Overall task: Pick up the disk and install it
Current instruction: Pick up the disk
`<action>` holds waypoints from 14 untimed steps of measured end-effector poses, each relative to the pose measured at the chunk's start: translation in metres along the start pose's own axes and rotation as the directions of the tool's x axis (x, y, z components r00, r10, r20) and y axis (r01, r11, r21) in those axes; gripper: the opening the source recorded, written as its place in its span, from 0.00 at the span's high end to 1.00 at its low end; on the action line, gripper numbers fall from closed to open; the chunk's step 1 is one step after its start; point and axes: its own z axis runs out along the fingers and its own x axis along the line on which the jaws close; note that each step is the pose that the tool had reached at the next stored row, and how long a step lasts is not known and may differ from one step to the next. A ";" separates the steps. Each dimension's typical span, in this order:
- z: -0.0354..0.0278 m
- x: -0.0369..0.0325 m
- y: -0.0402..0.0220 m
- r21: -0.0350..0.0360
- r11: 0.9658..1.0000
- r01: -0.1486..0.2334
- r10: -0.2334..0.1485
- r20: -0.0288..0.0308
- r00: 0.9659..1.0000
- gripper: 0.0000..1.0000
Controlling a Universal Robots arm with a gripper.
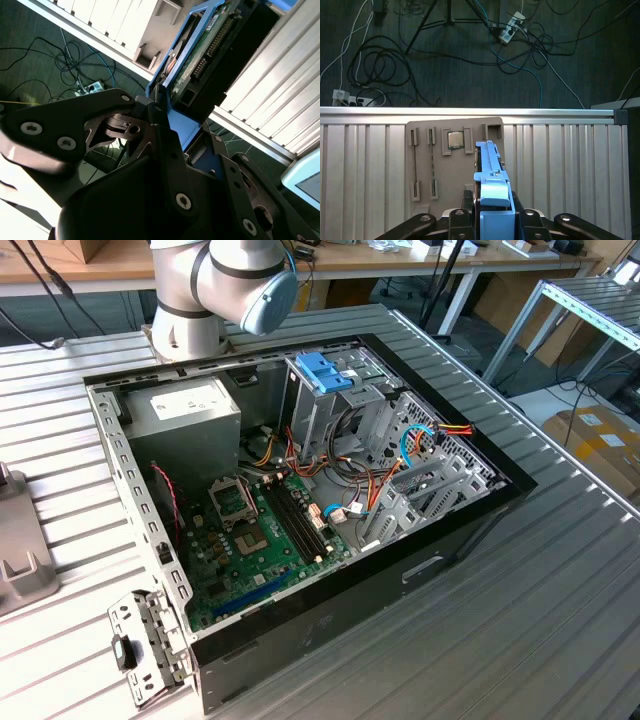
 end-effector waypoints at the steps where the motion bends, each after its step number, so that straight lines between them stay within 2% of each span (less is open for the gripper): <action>1: -0.0005 -0.0001 0.0000 0.000 1.000 0.000 0.000 0.000 1.000 0.63; 14: -0.0102 -0.0015 0.0007 0.000 1.000 0.000 0.000 0.000 1.000 0.63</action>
